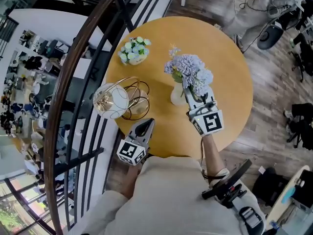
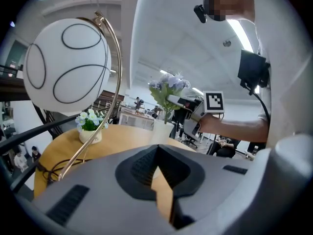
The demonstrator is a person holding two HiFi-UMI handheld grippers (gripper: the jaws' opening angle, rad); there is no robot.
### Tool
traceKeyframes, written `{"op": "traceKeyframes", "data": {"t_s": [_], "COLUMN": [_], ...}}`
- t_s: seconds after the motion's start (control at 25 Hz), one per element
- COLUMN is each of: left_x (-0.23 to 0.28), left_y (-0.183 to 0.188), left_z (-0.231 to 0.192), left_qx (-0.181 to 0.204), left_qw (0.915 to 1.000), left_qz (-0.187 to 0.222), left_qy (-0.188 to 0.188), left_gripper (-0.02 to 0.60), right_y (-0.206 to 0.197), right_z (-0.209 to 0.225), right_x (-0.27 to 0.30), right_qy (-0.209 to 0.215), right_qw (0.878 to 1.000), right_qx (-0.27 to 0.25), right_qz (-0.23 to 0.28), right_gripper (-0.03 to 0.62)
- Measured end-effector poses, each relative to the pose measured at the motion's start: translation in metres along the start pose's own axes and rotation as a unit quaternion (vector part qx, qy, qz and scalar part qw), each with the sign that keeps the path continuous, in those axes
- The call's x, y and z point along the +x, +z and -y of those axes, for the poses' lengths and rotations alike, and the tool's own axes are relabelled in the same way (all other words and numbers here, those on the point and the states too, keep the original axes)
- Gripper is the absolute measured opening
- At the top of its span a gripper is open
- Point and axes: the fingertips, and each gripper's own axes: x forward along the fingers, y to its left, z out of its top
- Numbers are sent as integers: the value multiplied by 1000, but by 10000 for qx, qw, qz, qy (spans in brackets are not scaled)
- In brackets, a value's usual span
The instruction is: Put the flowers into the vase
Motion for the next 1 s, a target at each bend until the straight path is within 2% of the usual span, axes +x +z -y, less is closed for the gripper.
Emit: {"op": "traceKeyframes", "data": {"t_s": [0.24, 0.48, 0.6, 0.76, 1.0], "left_x": [-11, -17, -19, -21, -22], "left_y": [-6, -12, -13, -13, -8], "left_z": [-1, 5, 9, 10, 11], "left_qx": [6, 0, 5, 35, 97], "left_qw": [9999, 9998, 9997, 9998, 9998], "left_qz": [-136, -220, -227, -214, -157], "left_qy": [53, 31, 12, 15, 27], "left_gripper": [7, 7, 7, 8, 7], "right_y": [-34, -55, -65, -79, -81], "right_z": [-15, -17, -14, -17, -18], "right_x": [-11, -21, -23, -24, -28], "right_qy": [-300, -563, -748, -707, -744], "right_qw": [9993, 9972, 9942, 9947, 9945], "right_qx": [-94, -157, -245, 3, 51], "right_qz": [-212, -460, -729, -752, -739], "right_gripper": [92, 193, 279, 311, 377]}}
